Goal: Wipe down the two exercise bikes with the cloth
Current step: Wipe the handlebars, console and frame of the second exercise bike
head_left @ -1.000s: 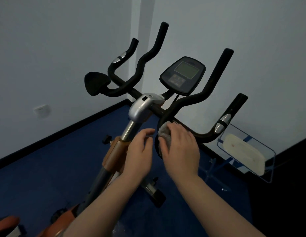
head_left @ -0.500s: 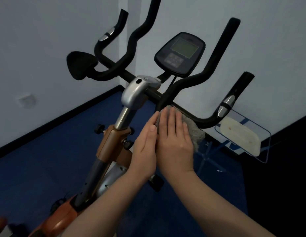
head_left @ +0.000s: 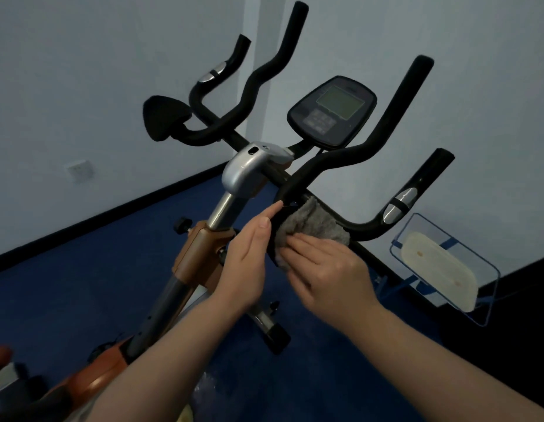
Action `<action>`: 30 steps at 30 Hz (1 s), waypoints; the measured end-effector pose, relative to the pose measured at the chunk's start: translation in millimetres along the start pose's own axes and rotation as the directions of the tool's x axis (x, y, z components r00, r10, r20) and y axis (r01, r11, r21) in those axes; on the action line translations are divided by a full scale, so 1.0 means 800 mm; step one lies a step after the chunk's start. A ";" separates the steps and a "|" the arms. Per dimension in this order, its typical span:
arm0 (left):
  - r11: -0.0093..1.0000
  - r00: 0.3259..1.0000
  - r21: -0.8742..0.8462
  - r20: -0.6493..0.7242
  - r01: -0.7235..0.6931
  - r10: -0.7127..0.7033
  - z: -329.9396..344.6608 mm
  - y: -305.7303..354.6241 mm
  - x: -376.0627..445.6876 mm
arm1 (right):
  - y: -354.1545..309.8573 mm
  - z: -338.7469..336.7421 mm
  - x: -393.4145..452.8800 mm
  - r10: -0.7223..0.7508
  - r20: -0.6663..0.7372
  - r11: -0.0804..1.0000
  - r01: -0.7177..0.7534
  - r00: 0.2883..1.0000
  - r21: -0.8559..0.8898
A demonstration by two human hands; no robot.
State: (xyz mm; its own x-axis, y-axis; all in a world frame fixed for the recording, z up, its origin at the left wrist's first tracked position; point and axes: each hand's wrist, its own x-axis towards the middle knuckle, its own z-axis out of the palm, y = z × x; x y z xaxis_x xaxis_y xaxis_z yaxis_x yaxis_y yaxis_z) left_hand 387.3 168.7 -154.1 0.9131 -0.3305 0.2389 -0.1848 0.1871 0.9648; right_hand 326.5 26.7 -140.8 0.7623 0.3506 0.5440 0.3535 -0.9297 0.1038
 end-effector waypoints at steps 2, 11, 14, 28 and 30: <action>1.000 1.000 -0.004 -0.010 0.005 -0.005 0.002 0.001 -0.001 | 0.021 -0.009 0.005 -0.066 0.021 0.988 0.062 0.998 0.145; 0.999 0.999 -0.038 -0.043 0.008 -0.010 0.010 0.001 -0.004 | 0.075 -0.027 0.036 -0.095 0.120 0.836 0.014 0.988 0.548; 0.999 0.999 -0.047 -0.050 0.001 -0.003 0.014 0.001 -0.004 | 0.082 -0.020 0.033 0.147 0.163 0.719 -0.218 0.976 0.660; 0.999 0.998 0.001 -0.049 0.037 -0.037 0.014 -0.006 -0.007 | 0.019 0.002 0.049 0.694 0.321 0.326 -0.679 0.645 0.658; 0.999 0.999 0.004 -0.019 0.046 -0.046 0.009 -0.005 -0.008 | 0.002 0.007 0.048 0.793 0.259 0.294 -0.719 0.551 0.630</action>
State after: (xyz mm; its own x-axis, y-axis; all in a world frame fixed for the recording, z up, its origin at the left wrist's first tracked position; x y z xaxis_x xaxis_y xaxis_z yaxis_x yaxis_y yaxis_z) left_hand 379.5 163.4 -159.1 0.9272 -0.3214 0.1924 -0.1441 0.1680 0.9752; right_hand 359.5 39.4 -124.0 0.8407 -0.5152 0.1667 -0.1024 -0.4536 -0.8853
